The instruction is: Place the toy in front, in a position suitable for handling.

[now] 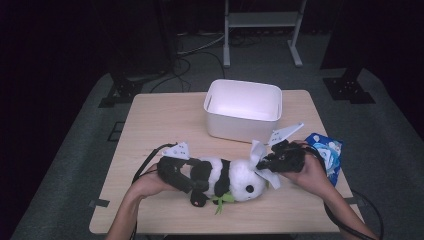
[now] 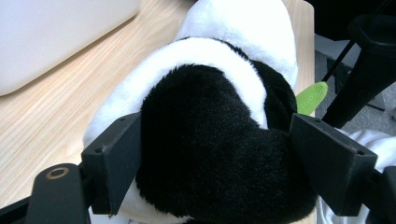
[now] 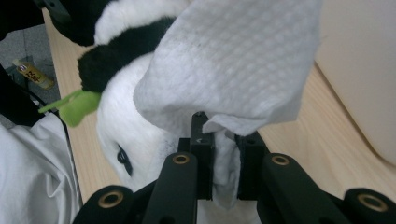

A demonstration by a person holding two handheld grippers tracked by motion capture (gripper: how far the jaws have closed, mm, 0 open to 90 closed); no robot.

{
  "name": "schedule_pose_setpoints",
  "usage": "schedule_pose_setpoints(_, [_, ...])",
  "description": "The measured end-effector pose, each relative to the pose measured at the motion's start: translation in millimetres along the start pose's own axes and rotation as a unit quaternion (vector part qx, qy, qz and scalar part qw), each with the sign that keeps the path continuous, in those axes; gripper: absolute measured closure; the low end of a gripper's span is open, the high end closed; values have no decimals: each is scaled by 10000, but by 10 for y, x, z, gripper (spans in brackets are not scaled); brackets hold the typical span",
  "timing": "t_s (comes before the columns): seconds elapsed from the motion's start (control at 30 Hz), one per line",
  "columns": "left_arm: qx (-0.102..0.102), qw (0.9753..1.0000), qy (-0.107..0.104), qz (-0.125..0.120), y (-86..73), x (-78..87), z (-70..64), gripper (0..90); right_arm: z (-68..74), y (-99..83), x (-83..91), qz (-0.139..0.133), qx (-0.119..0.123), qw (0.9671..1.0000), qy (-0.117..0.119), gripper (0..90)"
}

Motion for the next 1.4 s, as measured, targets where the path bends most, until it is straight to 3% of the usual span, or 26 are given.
schedule_pose_setpoints(0.2, [2, 10000, 17, 7, 3, -4, -3, 182, -17, -49, 18, -1, -74, 10000, -12, 803])
schedule_pose_setpoints(0.43, [14, 10000, 29, 10, 5, -6, -9, 181, 99, 196, -35, -62, 168, 9998, 96, 804])
schedule_pose_setpoints(0.63, [-1, 10000, 43, 8, 7, -9, -18, 181, 249, 489, -223, 7, 507, 9984, 264, 804])
schedule_pose_setpoints(0.83, [-8, 10000, 40, -3, 6, -7, -18, 181, 385, 666, -480, 172, 789, 9957, 447, 803])
schedule_pose_setpoints(0.97, [-5, 10000, 43, -3, 0, -3, -16, 181, 427, 716, -594, 271, 854, 9947, 506, 781])
schedule_pose_setpoints(1.2, [-5, 10000, 35, 7, 4, -4, -17, 181, 377, 699, -531, 231, 786, 9953, 515, 654])
schedule_pose_setpoints(1.4, [-6, 10000, 35, 7, 5, -4, -14, 181, 361, 693, -464, 157, 809, 9955, 462, 613])
Point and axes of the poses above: each handheld gripper's, and its own axes: x roughly backward along the jaws, y roughly out of its top, z roughly to its left, the point moved 9 cm from there along -x, roughly forward along the jaws, and after that the axes turned 5 degrees about x, right-handed, at the moved point
